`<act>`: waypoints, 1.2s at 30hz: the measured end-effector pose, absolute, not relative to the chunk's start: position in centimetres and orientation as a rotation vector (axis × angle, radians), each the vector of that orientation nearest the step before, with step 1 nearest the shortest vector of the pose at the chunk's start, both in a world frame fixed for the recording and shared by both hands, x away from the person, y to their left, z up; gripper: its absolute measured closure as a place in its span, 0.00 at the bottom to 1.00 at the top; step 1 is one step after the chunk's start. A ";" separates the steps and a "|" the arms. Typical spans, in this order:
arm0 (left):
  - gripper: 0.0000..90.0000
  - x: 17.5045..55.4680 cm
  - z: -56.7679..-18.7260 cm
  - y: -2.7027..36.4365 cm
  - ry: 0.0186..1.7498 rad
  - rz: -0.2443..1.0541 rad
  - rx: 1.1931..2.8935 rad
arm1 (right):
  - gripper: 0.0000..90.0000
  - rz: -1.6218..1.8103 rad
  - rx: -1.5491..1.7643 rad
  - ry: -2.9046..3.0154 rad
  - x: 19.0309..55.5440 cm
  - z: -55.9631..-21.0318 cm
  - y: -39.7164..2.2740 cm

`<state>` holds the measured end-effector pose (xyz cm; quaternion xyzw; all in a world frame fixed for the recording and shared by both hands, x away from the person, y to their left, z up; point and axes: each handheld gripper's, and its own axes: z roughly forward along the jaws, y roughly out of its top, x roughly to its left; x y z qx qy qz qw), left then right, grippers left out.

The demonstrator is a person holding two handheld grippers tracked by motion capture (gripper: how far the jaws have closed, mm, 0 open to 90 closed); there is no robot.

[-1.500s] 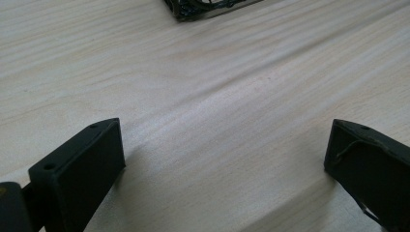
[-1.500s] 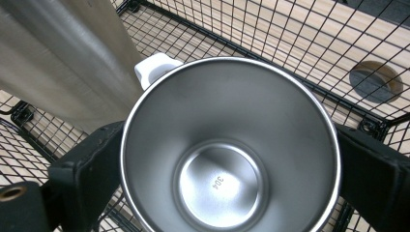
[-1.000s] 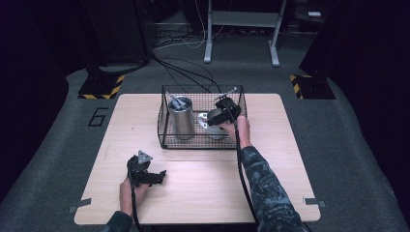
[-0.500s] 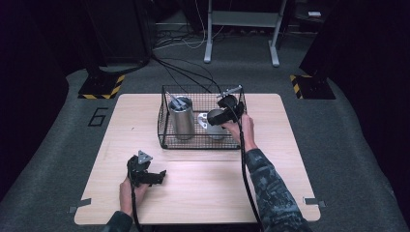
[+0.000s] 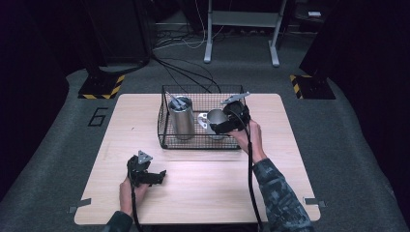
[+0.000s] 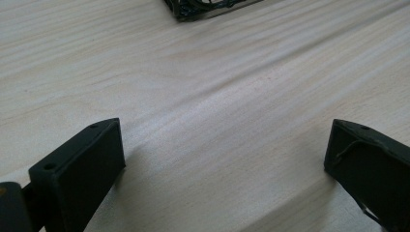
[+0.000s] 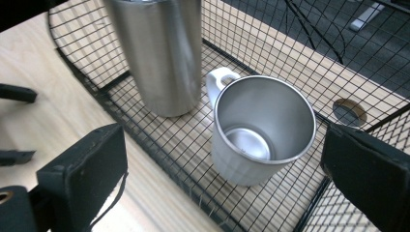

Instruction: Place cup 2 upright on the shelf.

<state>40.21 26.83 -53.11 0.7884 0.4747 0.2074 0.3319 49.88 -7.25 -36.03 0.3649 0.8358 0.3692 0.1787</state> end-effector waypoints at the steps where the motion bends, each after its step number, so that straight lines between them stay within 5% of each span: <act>1: 0.00 40.2 -53.1 26.9 1.236 0.540 2.073 | 0.02 1.049 1.014 2.358 49.5 -36.0 -7.5; 15: 0.00 40.2 -53.1 26.8 1.241 0.541 2.063 | 0.02 1.029 0.992 2.302 44.2 -37.1 -11.5; 36: 0.00 40.2 -53.1 26.9 1.236 0.540 2.074 | 0.02 0.934 1.238 2.251 39.0 -45.9 -19.8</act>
